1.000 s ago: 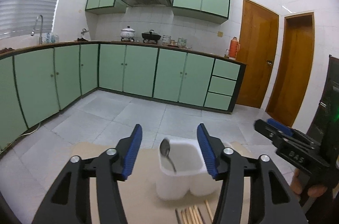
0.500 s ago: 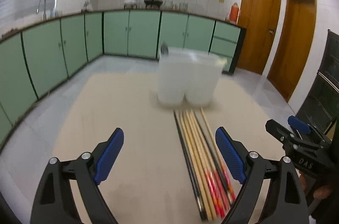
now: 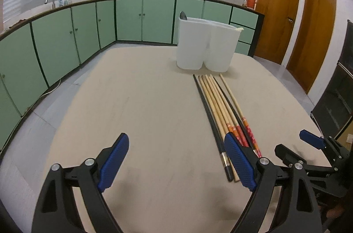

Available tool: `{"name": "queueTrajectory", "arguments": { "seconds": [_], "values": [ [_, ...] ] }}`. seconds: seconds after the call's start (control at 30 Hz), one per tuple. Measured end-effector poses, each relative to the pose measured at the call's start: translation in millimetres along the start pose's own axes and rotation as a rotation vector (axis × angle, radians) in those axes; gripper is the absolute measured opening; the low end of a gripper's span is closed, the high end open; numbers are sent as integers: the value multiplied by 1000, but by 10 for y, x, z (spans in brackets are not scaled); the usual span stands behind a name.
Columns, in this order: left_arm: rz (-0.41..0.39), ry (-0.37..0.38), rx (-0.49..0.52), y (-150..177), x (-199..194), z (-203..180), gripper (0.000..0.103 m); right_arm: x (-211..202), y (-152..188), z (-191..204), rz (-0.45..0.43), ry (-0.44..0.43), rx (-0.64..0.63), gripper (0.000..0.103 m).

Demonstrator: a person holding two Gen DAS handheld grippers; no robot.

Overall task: Organize utensils
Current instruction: 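Move both tools back over the row of chopsticks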

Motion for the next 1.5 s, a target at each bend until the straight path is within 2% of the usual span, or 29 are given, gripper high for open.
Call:
{"name": "queueTrajectory", "arguments": {
  "seconds": [0.53,0.7,0.8,1.0,1.17,1.27,1.33,1.5],
  "values": [
    [23,6,-16,79,18,2,86,104,104,176,68,13,-109,74],
    [31,7,-16,96,47,-22,86,136,104,201,80,-9,-99,74],
    [34,5,-14,99,55,-17,86,147,104,205,90,5,-113,73],
    [30,-8,-17,81,52,48,87,97,136,-41,104,75,-60,72],
    [33,-8,-30,92,79,61,87,39,143,-41,76,-5,-8,71],
    [35,-5,-19,104,80,36,87,48,134,39,63,-31,-15,62],
    [38,-2,-16,119,88,34,87,78,141,77,69,-37,-22,52],
    [45,0,-19,138,93,58,87,119,105,83,65,-38,-12,41]
  ]
}}
Point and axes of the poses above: each gripper's, at about its wrist camera, not at the fingertips, and x roughly the way its jaws point, z to its left, y to its underside, the point moved 10 cm from there along x, roughly the way its jaws point, and after that the axes turned 11 degrees about -x, right-handed, at the moved point
